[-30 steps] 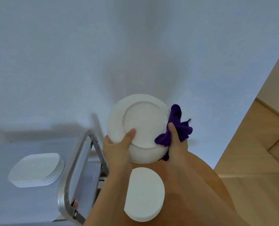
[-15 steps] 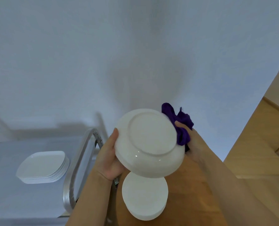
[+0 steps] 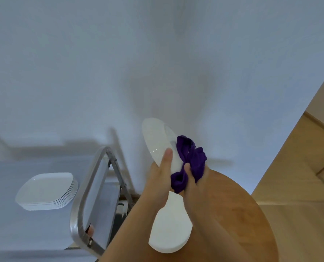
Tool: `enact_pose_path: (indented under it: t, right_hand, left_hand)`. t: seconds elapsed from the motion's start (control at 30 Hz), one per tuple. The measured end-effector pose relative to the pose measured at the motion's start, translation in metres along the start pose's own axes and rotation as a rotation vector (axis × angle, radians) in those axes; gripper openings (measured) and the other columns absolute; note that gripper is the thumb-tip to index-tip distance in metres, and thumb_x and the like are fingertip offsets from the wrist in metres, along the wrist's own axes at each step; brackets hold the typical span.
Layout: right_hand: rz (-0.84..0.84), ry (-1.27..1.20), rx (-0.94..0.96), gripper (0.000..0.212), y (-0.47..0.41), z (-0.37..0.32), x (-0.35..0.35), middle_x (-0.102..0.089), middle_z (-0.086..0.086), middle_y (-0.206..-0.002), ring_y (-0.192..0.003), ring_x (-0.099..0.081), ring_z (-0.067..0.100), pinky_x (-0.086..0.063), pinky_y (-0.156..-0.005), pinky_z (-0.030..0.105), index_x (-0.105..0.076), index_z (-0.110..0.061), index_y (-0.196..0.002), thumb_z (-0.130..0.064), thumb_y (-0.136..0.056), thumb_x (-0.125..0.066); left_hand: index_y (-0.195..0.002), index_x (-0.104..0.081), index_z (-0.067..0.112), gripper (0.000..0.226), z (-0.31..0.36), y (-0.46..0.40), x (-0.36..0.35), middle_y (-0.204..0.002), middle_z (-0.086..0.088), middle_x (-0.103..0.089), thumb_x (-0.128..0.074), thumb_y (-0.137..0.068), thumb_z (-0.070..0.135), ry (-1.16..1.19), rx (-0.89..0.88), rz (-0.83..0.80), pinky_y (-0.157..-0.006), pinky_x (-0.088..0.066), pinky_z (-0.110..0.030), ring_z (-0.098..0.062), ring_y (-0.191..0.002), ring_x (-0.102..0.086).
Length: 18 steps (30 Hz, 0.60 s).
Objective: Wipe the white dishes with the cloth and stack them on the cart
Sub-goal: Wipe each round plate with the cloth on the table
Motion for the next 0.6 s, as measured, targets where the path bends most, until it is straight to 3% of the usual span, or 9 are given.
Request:
enact_pose_path:
  t: [0.1, 0.2, 0.3, 0.37, 0.47, 0.57, 0.6]
  right_hand:
    - [-0.034, -0.027, 0.009, 0.048, 0.003, 0.001, -0.006, -0.062, 0.001, -0.109, -0.099, -0.062, 0.013, -0.052, -0.081, 0.022, -0.05, -0.016, -0.122, -0.039, -0.08, -0.057]
    - [-0.025, -0.059, -0.027, 0.033, -0.002, 0.003, -0.01, -0.061, -0.011, -0.095, -0.092, -0.061, 0.009, -0.046, -0.07, 0.012, -0.054, -0.028, -0.109, -0.043, -0.079, -0.056]
    - [-0.104, -0.038, -0.035, 0.014, -0.016, -0.004, -0.008, -0.06, -0.014, -0.094, -0.085, -0.062, -0.003, -0.047, -0.065, 0.009, -0.051, -0.039, -0.098, -0.038, -0.085, -0.056]
    - [-0.194, -0.058, -0.074, 0.019, -0.027, -0.007, -0.004, -0.06, -0.012, -0.1, -0.087, -0.062, 0.0, -0.048, -0.066, 0.012, -0.05, -0.041, -0.099, -0.035, -0.086, -0.062]
    - [-0.279, -0.047, -0.102, 0.039, -0.039, -0.009, -0.009, -0.06, -0.012, -0.104, -0.092, -0.062, 0.006, -0.049, -0.072, 0.02, -0.05, -0.04, -0.106, -0.043, -0.07, -0.066]
    - [-0.301, 0.003, -0.077, 0.033, -0.053, -0.008, -0.014, -0.064, -0.023, -0.088, -0.081, -0.063, -0.004, -0.048, -0.063, 0.01, -0.05, -0.036, -0.102, -0.038, -0.073, -0.064]
    - [-0.299, 0.011, -0.092, 0.03, -0.058, -0.007, -0.015, -0.066, -0.02, -0.086, -0.081, -0.064, 0.0, -0.05, -0.063, 0.011, -0.052, -0.034, -0.103, -0.036, -0.077, -0.066]
  left_hand:
    - [-0.111, -0.066, 0.027, 0.04, -0.001, 0.003, -0.003, -0.099, 0.004, -0.075, -0.045, -0.089, 0.054, -0.13, -0.044, -0.041, -0.084, -0.057, -0.03, -0.012, -0.096, -0.07]
    - [-0.111, -0.067, 0.02, 0.044, -0.002, 0.009, -0.008, -0.098, 0.0, -0.075, -0.04, -0.095, 0.05, -0.268, -0.03, -0.126, -0.078, -0.057, -0.026, -0.013, -0.096, -0.069]
    - [-0.107, -0.064, 0.037, 0.042, -0.005, 0.013, -0.007, -0.1, 0.007, -0.074, -0.04, -0.084, 0.064, -0.297, -0.005, -0.17, -0.088, -0.054, -0.03, -0.008, -0.098, -0.068]
    - [-0.111, -0.06, 0.04, 0.045, -0.005, 0.016, -0.005, -0.1, 0.011, -0.073, -0.04, -0.079, 0.067, -0.291, -0.004, -0.182, -0.09, -0.054, -0.03, -0.004, -0.098, -0.067]
    - [-0.118, -0.058, 0.035, 0.053, -0.009, 0.019, -0.003, -0.104, 0.006, -0.072, -0.042, -0.078, 0.066, -0.266, 0.007, -0.158, -0.091, -0.054, -0.036, -0.009, -0.098, -0.067]
    - [-0.113, -0.059, 0.037, 0.047, -0.007, 0.02, 0.001, -0.102, 0.007, -0.073, -0.044, -0.078, 0.064, -0.227, 0.003, -0.145, -0.088, -0.056, -0.036, -0.011, -0.096, -0.068]
    - [-0.115, -0.059, 0.037, 0.048, -0.006, 0.02, 0.003, -0.103, 0.008, -0.072, -0.045, -0.078, 0.064, -0.218, 0.009, -0.141, -0.087, -0.056, -0.036, -0.011, -0.097, -0.068]
Point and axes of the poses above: each hand's wrist, its own y-axis away from the middle knuckle, its own x-axis out of the back of the hand, z = x × y, the point moved 3 cm from there along -y, towards the middle knuckle
